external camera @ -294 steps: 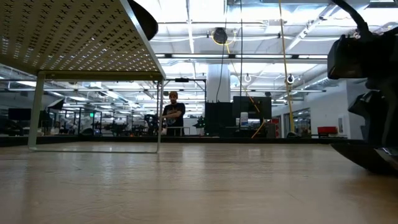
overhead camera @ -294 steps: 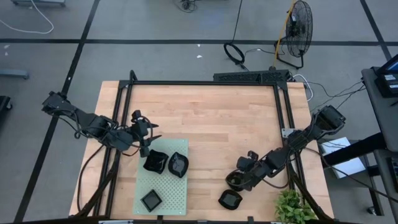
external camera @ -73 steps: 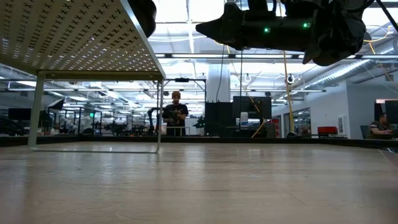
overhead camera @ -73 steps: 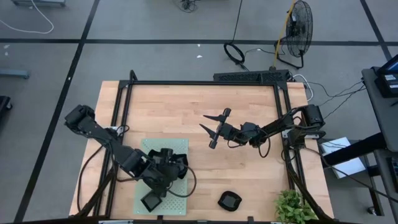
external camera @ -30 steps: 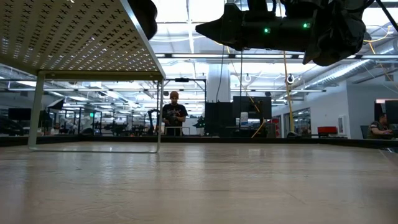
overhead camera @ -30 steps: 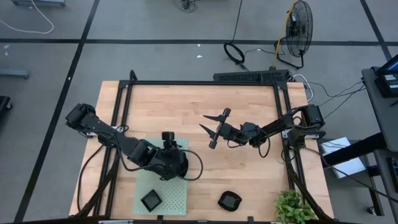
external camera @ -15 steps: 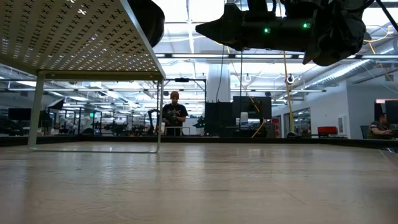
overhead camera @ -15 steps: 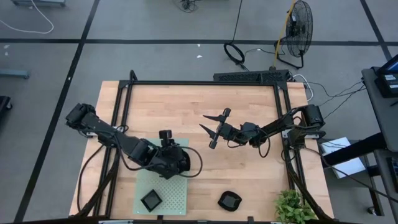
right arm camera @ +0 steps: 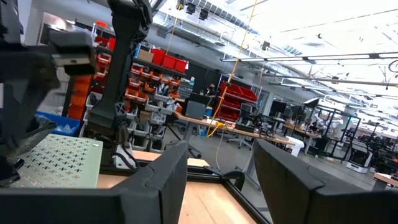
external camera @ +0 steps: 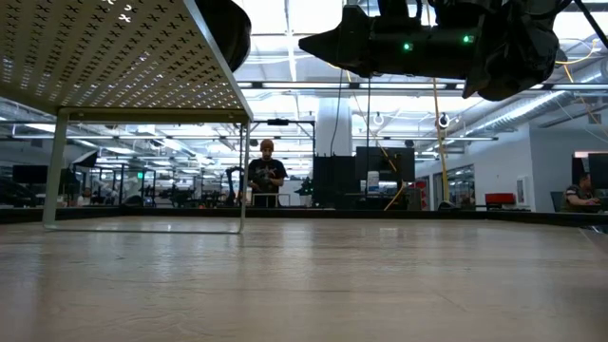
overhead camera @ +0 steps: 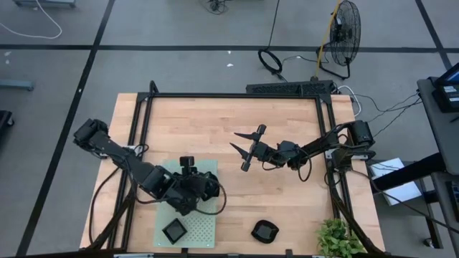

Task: Pick & Place Mini shaped plates
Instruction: Stack the leaf shaped plate on top of the other leaf shaped plates on the shelf

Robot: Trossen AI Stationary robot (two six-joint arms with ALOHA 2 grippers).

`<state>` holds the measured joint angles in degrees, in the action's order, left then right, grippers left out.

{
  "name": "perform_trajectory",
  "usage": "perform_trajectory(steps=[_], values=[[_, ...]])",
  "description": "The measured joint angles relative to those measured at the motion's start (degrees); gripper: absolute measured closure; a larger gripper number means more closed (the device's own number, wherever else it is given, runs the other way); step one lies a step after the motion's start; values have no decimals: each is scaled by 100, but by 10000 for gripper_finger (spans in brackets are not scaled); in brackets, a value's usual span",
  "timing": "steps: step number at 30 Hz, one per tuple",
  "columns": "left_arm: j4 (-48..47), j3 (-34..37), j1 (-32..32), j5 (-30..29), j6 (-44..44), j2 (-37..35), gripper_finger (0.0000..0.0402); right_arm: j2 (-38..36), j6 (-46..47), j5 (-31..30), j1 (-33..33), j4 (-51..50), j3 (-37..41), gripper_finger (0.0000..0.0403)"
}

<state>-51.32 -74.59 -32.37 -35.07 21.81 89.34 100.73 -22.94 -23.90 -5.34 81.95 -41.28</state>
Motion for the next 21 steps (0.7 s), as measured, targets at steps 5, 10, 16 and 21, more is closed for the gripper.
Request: perform_trajectory(steps=[5, 10, 16, 21], values=[[-162, -183, -235, -25, -24, -122, 220, 0, 0, 0, -2, 0, 0, 231], [-405, -516, -620, -64, -105, -151, 220, 2, -2, 0, 0, -13, 0, 229], [-425, -381, -936, 304, -38, -126, 220, 2, 0, 1, -2, -17, 0, 230], [-410, -280, -922, 37, 2, -120, 220, 2, 0, 0, -2, -13, 0, 231]])
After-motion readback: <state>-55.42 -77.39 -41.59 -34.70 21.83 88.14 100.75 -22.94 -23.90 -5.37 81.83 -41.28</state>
